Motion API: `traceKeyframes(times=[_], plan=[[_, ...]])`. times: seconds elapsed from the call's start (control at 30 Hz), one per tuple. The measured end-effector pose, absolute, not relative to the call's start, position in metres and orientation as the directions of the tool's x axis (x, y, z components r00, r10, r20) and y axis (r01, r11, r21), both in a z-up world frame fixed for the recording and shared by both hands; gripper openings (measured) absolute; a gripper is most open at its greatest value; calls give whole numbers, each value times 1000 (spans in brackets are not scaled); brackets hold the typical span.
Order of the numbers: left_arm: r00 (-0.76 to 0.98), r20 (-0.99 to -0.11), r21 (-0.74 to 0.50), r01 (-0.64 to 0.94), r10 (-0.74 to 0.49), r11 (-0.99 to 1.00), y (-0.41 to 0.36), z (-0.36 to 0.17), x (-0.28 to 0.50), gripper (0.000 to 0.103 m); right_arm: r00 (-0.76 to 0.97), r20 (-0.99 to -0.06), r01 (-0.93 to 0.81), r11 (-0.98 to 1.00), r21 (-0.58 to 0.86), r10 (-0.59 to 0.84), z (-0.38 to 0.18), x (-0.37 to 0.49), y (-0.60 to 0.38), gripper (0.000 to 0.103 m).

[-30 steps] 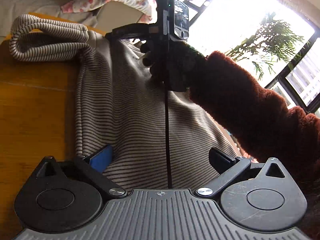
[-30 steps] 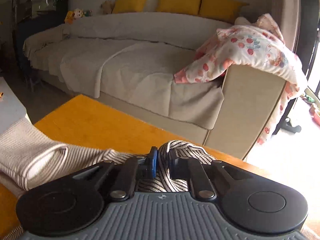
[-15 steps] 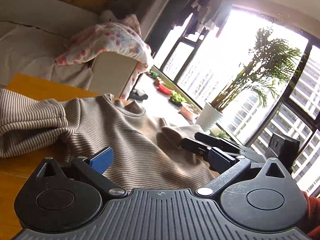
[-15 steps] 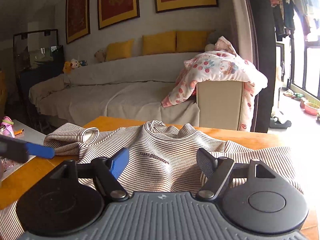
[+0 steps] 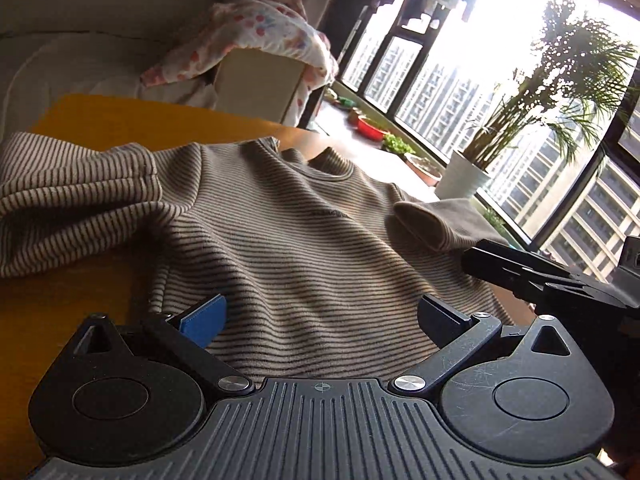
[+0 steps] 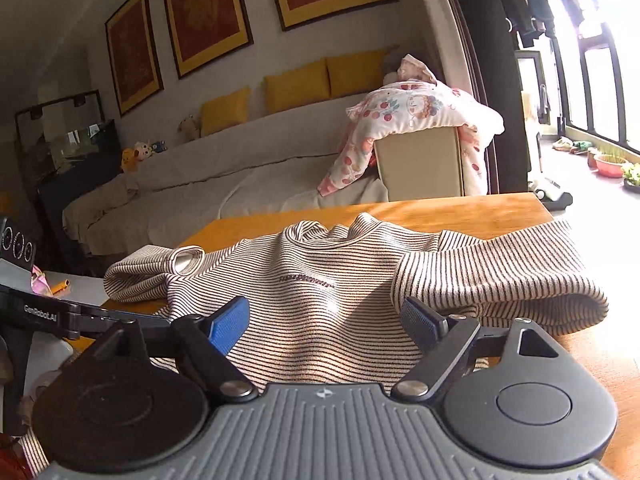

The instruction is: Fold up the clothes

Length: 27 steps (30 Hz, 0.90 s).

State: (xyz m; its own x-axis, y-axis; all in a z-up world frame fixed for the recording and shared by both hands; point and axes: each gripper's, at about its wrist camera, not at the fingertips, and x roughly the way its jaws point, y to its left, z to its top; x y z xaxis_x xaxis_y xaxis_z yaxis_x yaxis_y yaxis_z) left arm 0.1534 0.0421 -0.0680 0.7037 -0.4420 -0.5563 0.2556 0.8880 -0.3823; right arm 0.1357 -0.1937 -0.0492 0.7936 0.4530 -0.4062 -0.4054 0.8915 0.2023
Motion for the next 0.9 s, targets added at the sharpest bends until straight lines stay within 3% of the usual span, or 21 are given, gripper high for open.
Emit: traceKeyframes(times=[0.13,0.23,0.33,0.4,0.47,0.53,0.6,0.77,0.9], plan=[[743,-524,-300,298,-417,906,31,-61,137,103,885,-378,-368,905,-214,271,-34,121,-183,84],[746,-523,-295,295,-412,909,30,-62,136,103,881,-442,-383,803,-456,169,-42,127,-177,80],[748,-523,-310,281,-409,909,31,-63,136,103,866,-488,-414,698,-584,106,-61,139,-167,67],[752,-520,-320,268,-405,909,35,-63,138,103,869,-489,-419,650,-634,83,-74,149,-159,66],[755,-523,-328,251,-397,911,37,-63,139,103,862,-499,-424,667,-613,90,-76,162,-153,46],[762,-521,-335,232,-385,913,40,-63,139,103,872,-481,-374,758,-535,91,-61,176,-159,9],[768,-516,-344,220,-380,913,42,-63,136,103,882,-463,-318,837,-445,89,-45,191,-166,9],[774,-499,-362,222,-389,906,45,-60,133,103,928,-362,-36,948,-316,-85,9,227,-238,8],[784,-469,-391,229,-407,892,52,-53,131,103,962,-271,-18,990,-140,-21,70,207,-267,8]])
